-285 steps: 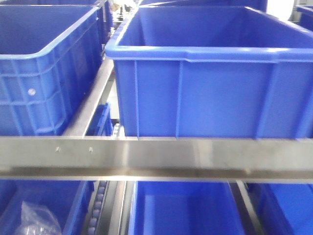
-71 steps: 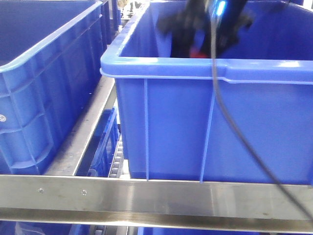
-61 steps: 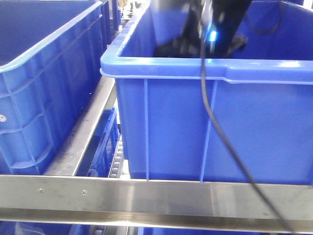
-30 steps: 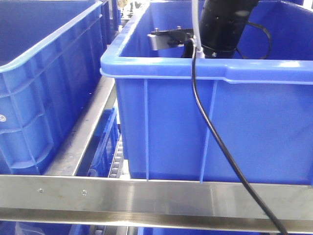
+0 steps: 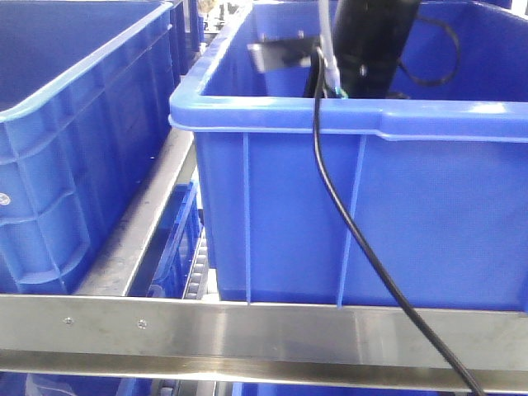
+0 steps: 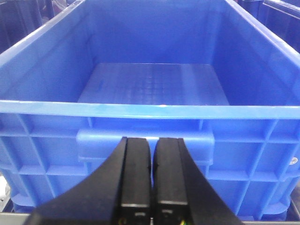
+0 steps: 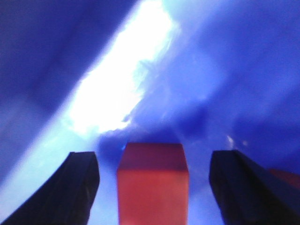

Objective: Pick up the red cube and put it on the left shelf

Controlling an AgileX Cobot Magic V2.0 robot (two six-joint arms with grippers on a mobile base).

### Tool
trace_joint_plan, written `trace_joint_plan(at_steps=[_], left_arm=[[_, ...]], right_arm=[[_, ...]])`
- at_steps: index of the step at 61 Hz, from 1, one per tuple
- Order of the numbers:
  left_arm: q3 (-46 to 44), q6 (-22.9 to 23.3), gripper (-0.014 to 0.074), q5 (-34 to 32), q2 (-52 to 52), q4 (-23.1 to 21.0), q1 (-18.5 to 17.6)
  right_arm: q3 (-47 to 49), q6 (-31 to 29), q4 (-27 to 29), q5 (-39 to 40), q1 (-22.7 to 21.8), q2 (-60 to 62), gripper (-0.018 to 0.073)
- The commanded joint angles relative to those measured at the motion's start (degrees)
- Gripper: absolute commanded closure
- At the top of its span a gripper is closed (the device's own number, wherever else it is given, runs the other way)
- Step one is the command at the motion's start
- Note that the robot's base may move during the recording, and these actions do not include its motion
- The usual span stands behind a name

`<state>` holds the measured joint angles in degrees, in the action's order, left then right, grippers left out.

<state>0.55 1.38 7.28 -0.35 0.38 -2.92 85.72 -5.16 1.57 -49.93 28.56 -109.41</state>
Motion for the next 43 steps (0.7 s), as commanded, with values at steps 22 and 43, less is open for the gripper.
trace_joint_plan(at_steps=[22, 43], left_arm=[[1.3, 0.0, 0.0495, -5.0, -0.8, -0.4, -0.4], [1.3, 0.0, 0.0495, -5.0, -0.8, -0.4, -0.4]], right_arm=[[1.0, -0.6, -0.6, -0.3, -0.2, 18.3, 0.0268], [-13.9, -0.6, -0.6, 8.4, -0.2, 39.6, 0.0517]])
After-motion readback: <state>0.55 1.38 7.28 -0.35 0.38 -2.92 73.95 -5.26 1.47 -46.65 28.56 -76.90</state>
